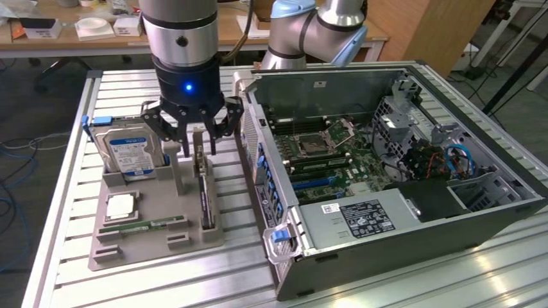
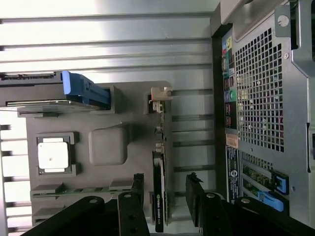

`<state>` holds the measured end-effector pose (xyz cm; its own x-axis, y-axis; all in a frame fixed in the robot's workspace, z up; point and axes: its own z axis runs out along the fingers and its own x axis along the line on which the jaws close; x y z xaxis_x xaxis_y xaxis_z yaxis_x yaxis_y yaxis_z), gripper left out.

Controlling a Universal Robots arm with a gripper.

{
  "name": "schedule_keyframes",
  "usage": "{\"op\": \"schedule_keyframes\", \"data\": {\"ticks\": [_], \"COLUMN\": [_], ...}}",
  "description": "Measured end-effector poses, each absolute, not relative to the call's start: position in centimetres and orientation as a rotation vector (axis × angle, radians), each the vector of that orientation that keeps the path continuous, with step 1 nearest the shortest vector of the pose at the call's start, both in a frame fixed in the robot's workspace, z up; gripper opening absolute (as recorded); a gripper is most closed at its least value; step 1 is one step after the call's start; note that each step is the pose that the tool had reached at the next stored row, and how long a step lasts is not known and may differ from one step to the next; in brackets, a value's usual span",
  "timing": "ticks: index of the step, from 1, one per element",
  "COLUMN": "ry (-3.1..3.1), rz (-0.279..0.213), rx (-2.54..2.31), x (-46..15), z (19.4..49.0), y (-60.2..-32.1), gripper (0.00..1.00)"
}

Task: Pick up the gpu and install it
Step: 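Pick up the gpu and move the gpu toward the slot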

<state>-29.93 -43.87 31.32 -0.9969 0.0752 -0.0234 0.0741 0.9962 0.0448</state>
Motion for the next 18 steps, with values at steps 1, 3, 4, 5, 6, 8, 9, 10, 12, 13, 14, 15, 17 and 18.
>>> {"op": "schedule_keyframes", "data": {"ticks": [1, 3, 4, 5, 6, 8, 9, 10, 12, 13, 14, 15, 17, 18], "ry": [3.114, 3.114, 3.114, 3.114, 3.114, 3.114, 3.114, 3.114, 3.114, 3.114, 3.114, 3.114, 3.114, 3.114], "rz": [0.068, 0.068, 0.068, 0.068, 0.068, 0.068, 0.068, 0.068, 0.067, 0.067, 0.066, 0.066, 0.065, 0.065], "rx": [0.117, 0.117, 0.117, 0.117, 0.117, 0.117, 0.117, 0.117, 0.117, 0.117, 0.117, 0.117, 0.116, 0.116], "x": [-29.9, -29.9, -29.9, -29.9, -29.9, -29.9, -29.9, -29.9, -29.9, -29.9, -29.9, -29.9, -29.9, -29.9], "z": [31.2, 31.0, 30.9, 30.8, 30.6, 30.4, 30.3, 30.2, 30.0, 29.9, 29.8, 29.7, 29.7, 29.7], "y": [-43.9, -43.9, -44.0, -44.0, -44.0, -44.1, -44.1, -44.1, -44.2, -44.2, -44.2, -44.2, -44.3, -44.3], "gripper": [0.47, 0.47, 0.47, 0.47, 0.47, 0.47, 0.47, 0.47, 0.47, 0.47, 0.47, 0.47, 0.47, 0.47]}}
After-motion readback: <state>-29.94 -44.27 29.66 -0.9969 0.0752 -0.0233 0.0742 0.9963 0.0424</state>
